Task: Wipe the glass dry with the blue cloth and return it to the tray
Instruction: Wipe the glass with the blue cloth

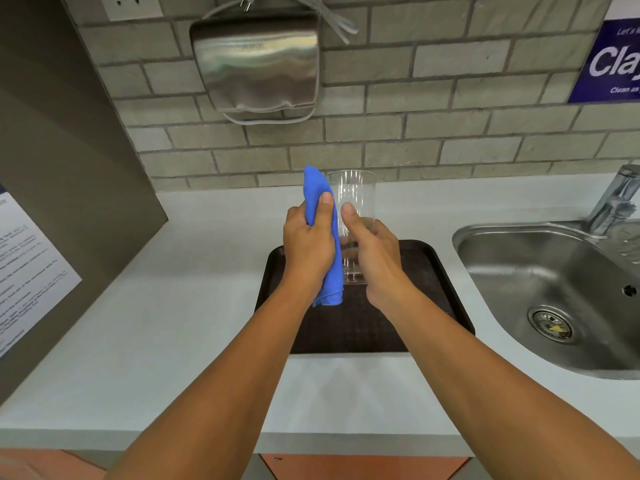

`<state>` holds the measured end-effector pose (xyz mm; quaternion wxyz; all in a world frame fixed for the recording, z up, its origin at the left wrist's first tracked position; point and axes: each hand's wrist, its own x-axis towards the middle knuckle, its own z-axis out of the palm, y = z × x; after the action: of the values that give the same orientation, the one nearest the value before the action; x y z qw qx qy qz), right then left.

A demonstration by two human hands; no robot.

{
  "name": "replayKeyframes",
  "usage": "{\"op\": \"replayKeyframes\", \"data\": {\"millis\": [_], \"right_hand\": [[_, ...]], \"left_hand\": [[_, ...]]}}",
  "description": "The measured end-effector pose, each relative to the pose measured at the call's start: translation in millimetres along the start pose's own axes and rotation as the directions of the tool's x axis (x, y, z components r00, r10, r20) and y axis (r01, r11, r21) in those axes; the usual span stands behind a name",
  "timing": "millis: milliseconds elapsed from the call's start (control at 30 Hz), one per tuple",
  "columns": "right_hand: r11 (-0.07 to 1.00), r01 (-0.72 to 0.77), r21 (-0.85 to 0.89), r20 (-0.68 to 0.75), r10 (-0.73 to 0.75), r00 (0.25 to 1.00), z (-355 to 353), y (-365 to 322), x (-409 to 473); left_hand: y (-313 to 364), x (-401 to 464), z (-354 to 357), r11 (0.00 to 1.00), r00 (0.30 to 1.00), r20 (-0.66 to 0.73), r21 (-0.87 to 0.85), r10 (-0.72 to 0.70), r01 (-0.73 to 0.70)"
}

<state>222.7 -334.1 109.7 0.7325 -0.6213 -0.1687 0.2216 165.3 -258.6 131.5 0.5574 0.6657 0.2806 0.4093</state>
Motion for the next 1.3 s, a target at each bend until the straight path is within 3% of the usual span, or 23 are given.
{"op": "replayKeyframes", "data": {"millis": [167, 233, 267, 333, 400, 433, 500, 600, 667, 700, 767, 833, 867, 1033, 1167, 1300], "right_hand": [[0.999, -0.027, 0.043, 0.042, 0.026, 0.999, 2, -1, -3], [0.995, -0.053, 0.086, 0.08, 0.046, 0.996, 1, -3, -6], [0.991, -0.07, 0.116, 0.103, 0.059, 0.993, 0, -3, -7], [0.973, -0.12, 0.196, 0.149, 0.091, 0.985, -4, -4, -10], [0.96, -0.147, 0.238, 0.21, 0.097, 0.973, -6, -4, -9], [0.956, -0.16, 0.246, 0.23, 0.103, 0.968, -6, -4, -9], [0.951, -0.18, 0.253, 0.238, 0.119, 0.964, -5, -4, -9], [0.964, -0.163, 0.209, 0.208, 0.119, 0.971, -3, -7, -10], [0.968, -0.14, 0.206, 0.201, 0.098, 0.975, -2, -8, -10], [0.966, -0.144, 0.216, 0.208, 0.098, 0.973, -3, -8, -10], [0.954, -0.164, 0.252, 0.25, 0.099, 0.963, -6, -6, -9], [0.948, -0.172, 0.268, 0.303, 0.086, 0.949, -7, -4, -9], [0.949, -0.17, 0.264, 0.305, 0.085, 0.948, -7, -4, -10], [0.968, -0.117, 0.222, 0.159, 0.083, 0.984, -2, -3, -13], [0.99, -0.027, 0.137, 0.013, 0.025, 1.0, -2, 0, -11], [0.998, 0.032, 0.046, -0.038, -0.03, 0.999, -4, 2, -12]], "left_hand": [[1, -15, 4, 0.916, 0.93, 0.024, 0.167, 0.366, -0.365], [1, -12, 1, 0.903, 0.911, 0.035, 0.117, 0.411, -0.413], [0, -9, -1, 0.923, 0.927, 0.032, 0.088, 0.374, -0.375], [0, 1, -7, 0.991, 0.992, 0.024, 0.05, 0.126, -0.127], [1, 7, -12, 0.986, 0.985, 0.052, 0.016, -0.165, 0.165], [2, 7, -13, 0.972, 0.97, 0.071, 0.012, -0.234, 0.234], [2, 5, -10, 0.982, 0.978, 0.087, 0.017, -0.19, 0.189], [1, -9, -6, 0.982, 0.982, 0.058, 0.063, 0.177, -0.181], [-1, -13, -5, 0.95, 0.952, 0.062, 0.072, 0.3, -0.304], [-1, -11, -6, 0.962, 0.963, 0.05, 0.055, 0.263, -0.266], [1, -4, -11, 1.0, 0.999, 0.035, -0.001, 0.008, -0.008], [5, 0, -17, 0.962, 0.963, 0.06, -0.052, -0.263, 0.267], [5, 0, -18, 0.945, 0.946, 0.079, -0.067, -0.314, 0.319], [-4, -7, -16, 0.963, 0.973, 0.089, -0.149, -0.214, 0.225], [-4, -10, -16, 0.972, 0.979, 0.07, -0.13, -0.19, 0.198], [-6, -11, -15, 0.988, 0.991, 0.02, -0.076, -0.135, 0.136]]}}
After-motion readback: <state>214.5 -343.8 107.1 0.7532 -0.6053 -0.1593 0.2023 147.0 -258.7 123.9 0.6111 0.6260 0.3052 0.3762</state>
